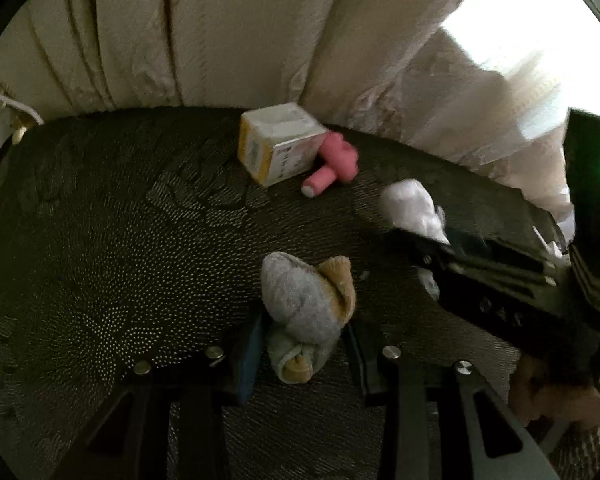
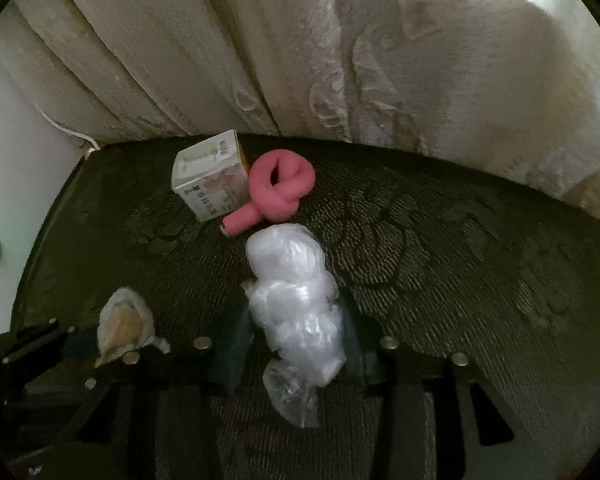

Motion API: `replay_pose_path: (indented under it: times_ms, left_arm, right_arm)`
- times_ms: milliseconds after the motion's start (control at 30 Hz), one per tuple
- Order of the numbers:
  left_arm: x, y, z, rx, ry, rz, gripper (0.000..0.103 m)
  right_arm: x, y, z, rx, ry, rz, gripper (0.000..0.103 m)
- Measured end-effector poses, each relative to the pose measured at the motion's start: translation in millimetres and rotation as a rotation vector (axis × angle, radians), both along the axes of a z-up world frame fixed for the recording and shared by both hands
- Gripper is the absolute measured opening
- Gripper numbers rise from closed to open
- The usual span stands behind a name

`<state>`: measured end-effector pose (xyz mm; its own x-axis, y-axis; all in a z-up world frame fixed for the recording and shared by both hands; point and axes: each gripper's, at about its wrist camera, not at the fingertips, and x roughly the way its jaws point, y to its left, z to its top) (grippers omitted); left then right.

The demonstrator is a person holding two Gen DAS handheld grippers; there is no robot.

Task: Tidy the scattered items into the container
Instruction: 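Carry the grey sock and white plastic bag over the red box with both grippers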

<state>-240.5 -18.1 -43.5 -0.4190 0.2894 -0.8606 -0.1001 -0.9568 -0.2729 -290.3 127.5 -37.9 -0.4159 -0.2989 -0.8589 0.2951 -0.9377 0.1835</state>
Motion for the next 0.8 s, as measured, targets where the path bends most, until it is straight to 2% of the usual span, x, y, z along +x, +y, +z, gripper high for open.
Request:
replay_pose_path:
  times_ms: [200,400,567,800]
  left_arm:
    - [21.4,26.2,31.1,0.001,0.052,-0.051,0.039]
    - [66.0,63.4,62.0,0.007,0.091,-0.146,0.039]
    - [108.2,109.1,77.8,-0.003,0.11,-0.251,0.039]
    - [146.9,162.7,86.6,-0.007,0.109,-0.327,0.039]
  right_arm:
    - [50.9,32.7,33.4,-0.048,0.034,-0.079,0.044]
    - [122.8,78.5,63.7,-0.094,0.057,-0.171,0.044]
    - [179.3,126.7,73.3,-0.118,0.067,-0.267,0.044]
    - [258.3,209.4,72.9,-0.141,0.064,-0.436,0.044]
